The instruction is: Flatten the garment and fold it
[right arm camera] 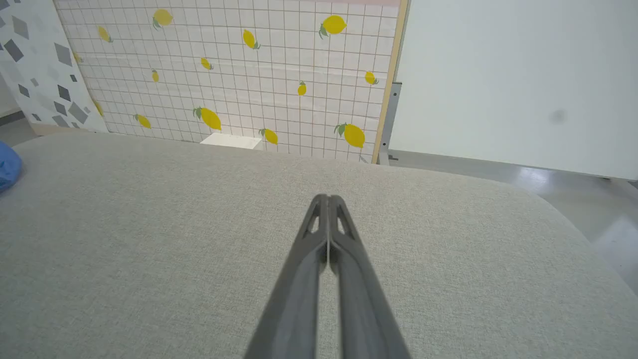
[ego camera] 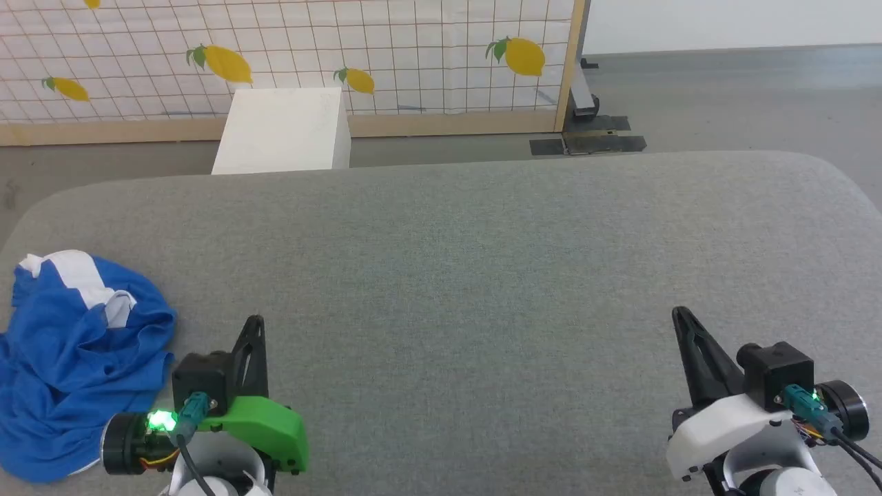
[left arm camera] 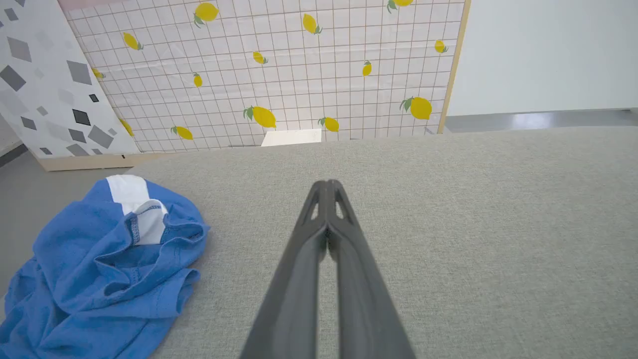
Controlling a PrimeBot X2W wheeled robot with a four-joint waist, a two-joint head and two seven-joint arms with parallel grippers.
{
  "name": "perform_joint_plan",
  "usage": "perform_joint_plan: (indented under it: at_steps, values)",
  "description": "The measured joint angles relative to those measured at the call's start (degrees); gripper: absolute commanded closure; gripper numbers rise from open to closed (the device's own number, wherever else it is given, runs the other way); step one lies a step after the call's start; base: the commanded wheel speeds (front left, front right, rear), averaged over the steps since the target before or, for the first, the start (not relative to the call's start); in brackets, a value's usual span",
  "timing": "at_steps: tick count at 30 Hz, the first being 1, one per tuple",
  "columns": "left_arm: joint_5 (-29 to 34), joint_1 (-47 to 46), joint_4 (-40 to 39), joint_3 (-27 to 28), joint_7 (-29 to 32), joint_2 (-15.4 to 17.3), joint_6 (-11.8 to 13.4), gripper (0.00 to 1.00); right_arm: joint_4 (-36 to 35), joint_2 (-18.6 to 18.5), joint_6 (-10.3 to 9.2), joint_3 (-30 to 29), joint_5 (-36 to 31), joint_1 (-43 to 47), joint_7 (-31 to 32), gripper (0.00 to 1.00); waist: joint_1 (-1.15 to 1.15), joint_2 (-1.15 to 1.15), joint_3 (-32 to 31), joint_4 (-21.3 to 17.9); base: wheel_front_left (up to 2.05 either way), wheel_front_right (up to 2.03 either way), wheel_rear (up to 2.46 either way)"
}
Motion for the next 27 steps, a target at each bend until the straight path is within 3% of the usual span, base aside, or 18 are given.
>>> perform_joint_plan:
  at_steps: [22, 23, 27]
  values:
    - [0.0, 0.0, 0.0, 0.0, 0.0, 0.0, 0.0, 1.0, 0.0, 0.0, 0.0, 0.0, 0.0, 0.0, 0.0, 1.0, 0.0, 0.0, 0.0, 0.0, 0.0, 0.0, 0.0]
    - [0.0, 0.0, 0.0, 0.0, 0.0, 0.0, 0.0, 0.0, 0.0, 0.0, 0.0, 0.0, 0.0, 0.0, 0.0, 0.0, 0.0, 0.0, 0.0, 0.0, 0.0, 0.0, 0.0]
    - [-0.1, 0.0, 0.0, -0.1, 0.0, 0.0, 0.0, 0.0, 0.1, 0.0, 0.0, 0.0, 0.0, 0.0, 0.0, 0.0, 0.0, 0.0, 0.0, 0.0, 0.0, 0.0, 0.0]
